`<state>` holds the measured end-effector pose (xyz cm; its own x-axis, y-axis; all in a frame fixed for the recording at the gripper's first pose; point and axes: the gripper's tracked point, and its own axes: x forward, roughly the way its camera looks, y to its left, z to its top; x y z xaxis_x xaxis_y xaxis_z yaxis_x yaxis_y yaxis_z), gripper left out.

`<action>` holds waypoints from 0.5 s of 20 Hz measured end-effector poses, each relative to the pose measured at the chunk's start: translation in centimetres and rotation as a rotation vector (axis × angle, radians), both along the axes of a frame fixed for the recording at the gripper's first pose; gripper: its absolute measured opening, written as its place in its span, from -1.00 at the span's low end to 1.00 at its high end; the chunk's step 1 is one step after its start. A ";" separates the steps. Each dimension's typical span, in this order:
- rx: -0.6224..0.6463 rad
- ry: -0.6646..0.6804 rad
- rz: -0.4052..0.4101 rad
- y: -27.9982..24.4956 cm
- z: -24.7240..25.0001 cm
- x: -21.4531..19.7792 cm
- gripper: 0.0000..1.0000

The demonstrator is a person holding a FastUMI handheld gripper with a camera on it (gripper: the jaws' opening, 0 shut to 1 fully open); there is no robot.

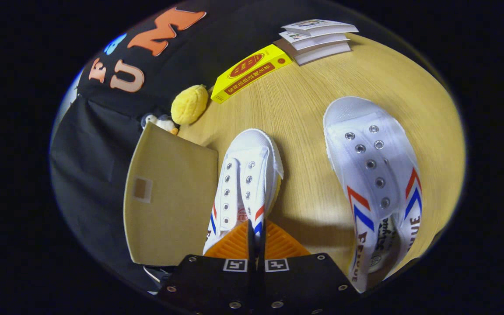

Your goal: Open the storage box then place both shoes into the box .Put the left shoe in first, then the right shoe, with the right side of both shoes facing outward in a uniform manner.

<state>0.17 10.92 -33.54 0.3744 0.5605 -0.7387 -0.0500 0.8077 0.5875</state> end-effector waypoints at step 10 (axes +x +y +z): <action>0.000 -0.123 -0.060 -0.6 10.9 2.4 -1.00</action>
